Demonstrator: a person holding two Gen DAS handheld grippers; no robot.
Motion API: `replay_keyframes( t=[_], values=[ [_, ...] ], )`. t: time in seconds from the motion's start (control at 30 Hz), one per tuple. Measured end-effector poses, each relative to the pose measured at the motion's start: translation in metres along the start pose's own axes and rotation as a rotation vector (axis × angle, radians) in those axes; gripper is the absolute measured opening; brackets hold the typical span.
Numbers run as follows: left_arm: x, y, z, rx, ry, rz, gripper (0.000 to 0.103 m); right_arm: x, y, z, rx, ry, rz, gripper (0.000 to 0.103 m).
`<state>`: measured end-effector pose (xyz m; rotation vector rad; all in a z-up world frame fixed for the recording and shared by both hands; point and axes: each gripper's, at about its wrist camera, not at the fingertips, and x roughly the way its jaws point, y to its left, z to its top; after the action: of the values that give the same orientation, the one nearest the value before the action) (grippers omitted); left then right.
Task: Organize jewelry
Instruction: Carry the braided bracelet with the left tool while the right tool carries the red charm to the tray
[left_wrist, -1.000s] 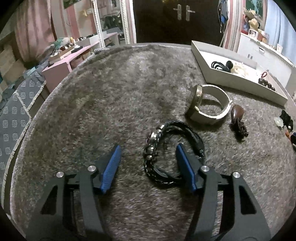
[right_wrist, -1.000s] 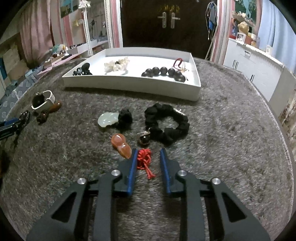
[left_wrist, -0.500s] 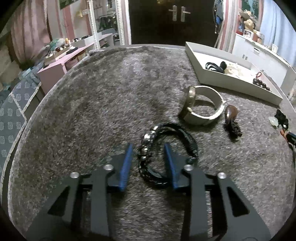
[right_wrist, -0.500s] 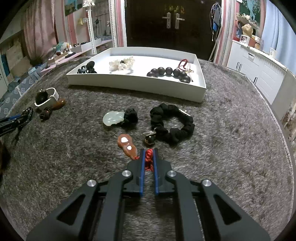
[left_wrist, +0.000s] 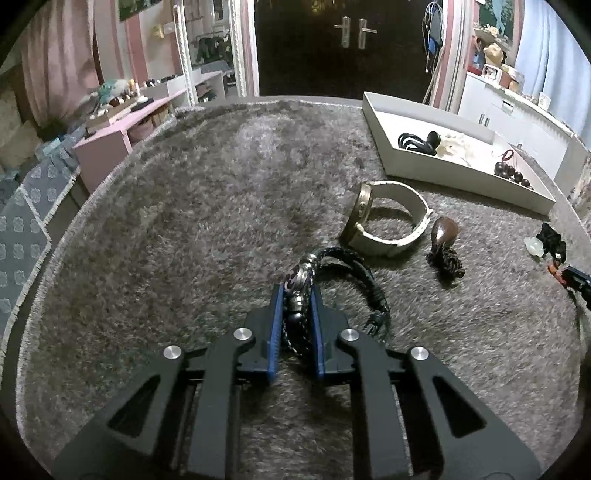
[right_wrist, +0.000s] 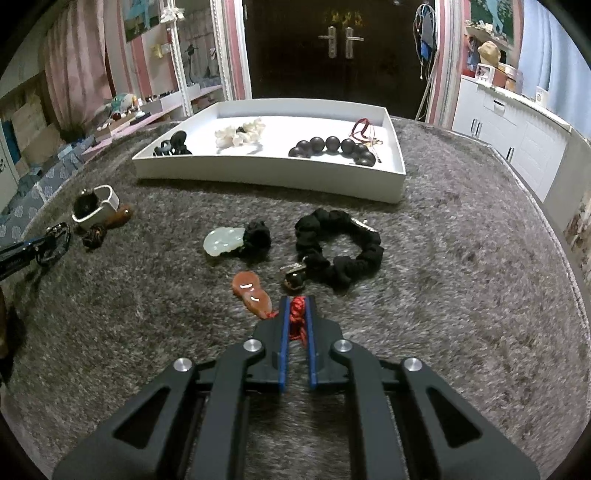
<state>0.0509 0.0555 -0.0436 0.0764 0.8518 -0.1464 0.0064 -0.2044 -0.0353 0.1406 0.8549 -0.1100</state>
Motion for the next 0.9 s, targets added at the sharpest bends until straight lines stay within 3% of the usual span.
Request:
replay_keyframes(
  t=[0.3, 0.53, 0.7, 0.9],
  values=[
    [-0.025, -0.003, 0.013, 0.028, -0.066, 0.016, 0.012, -0.026, -0.012, 0.009, -0.009, -0.071, -0.038, 0.006],
    [-0.049, -0.021, 0.043, 0.084, -0.159, 0.017, 0.012, -0.053, -0.02, 0.032, -0.036, -0.151, -0.042, 0.006],
    [-0.055, -0.043, 0.076, 0.142, -0.226, 0.005, 0.012, -0.062, -0.025, 0.063, -0.089, -0.216, -0.077, 0.006],
    [-0.052, -0.067, 0.15, 0.14, -0.306, -0.031, 0.012, -0.068, -0.023, 0.122, -0.165, -0.301, -0.099, 0.006]
  ],
)
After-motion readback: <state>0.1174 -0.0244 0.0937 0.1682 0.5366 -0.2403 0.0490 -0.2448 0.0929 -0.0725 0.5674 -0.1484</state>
